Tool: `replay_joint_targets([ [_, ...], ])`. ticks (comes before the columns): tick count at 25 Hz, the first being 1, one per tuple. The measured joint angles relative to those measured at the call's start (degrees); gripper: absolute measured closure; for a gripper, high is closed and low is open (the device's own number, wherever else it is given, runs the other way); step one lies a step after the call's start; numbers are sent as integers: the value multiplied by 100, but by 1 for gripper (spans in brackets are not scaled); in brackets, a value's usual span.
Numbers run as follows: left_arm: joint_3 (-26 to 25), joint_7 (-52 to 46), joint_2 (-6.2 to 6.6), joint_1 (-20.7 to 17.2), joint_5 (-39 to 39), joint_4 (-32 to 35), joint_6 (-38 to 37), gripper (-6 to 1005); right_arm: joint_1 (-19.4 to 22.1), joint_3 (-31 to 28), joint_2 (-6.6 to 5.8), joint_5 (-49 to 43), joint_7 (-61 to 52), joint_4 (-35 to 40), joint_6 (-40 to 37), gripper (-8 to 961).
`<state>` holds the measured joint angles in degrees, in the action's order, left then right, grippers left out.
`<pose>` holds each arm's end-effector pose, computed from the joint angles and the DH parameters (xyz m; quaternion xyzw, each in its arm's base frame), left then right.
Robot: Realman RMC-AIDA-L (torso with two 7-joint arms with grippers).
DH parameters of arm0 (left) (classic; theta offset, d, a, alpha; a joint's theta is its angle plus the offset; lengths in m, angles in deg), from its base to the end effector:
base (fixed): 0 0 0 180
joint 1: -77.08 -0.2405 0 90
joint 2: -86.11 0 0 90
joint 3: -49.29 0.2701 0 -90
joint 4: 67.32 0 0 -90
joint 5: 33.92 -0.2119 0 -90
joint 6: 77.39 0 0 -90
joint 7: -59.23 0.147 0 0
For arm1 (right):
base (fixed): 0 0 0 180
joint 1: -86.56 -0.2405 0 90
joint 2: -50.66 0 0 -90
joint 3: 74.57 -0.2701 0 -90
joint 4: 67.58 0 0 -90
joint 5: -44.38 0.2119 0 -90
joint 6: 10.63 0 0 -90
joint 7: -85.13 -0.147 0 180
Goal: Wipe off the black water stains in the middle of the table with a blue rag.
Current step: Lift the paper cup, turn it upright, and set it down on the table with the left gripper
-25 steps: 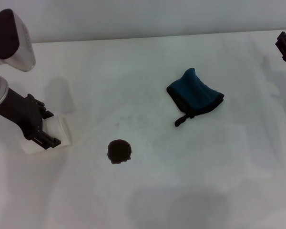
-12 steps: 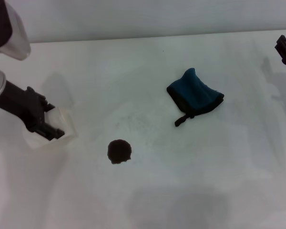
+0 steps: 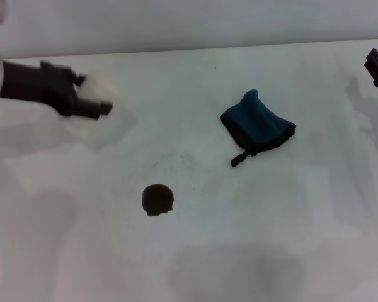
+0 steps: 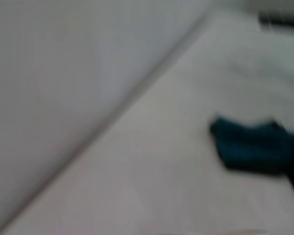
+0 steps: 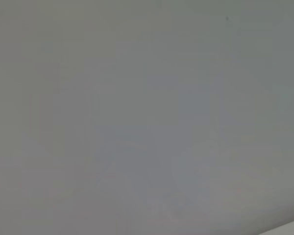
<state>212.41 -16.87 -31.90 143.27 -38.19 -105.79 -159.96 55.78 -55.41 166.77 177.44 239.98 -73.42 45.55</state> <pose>-0.2152 0.4405 0.0087 -0.9699 -0.1736 -0.0273 0.1689 0.3962 0.3544 0.0080 -0.5662 0.4337 0.3069 0.6302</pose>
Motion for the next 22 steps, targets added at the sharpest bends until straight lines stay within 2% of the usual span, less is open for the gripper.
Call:
replay_joint_targets([
  [1,0,142,-13,-269,894,31,23,199,3,0,0,-1,-21,1,3,149],
  [2,3,213,-19,-384,1213,70,28,199,3,0,0,-6,-38,1,4,149],
  [3,3,213,-19,-384,1213,70,28,199,2,0,0,-13,-63,1,5,150],
  [6,0,507,-32,-834,2385,307,44,200,-1,0,-7,-29,-127,2,19,150],
  [11,0,1053,-34,-1570,3915,985,175,201,-4,18,-17,-41,-162,40,30,150],
  [17,-8,2016,-47,-2321,5416,2122,658,201,-25,34,-33,-45,-165,62,14,151],
  [22,-10,3122,-85,-2592,6095,2901,1009,202,-44,46,-42,-45,-166,122,11,152],
])
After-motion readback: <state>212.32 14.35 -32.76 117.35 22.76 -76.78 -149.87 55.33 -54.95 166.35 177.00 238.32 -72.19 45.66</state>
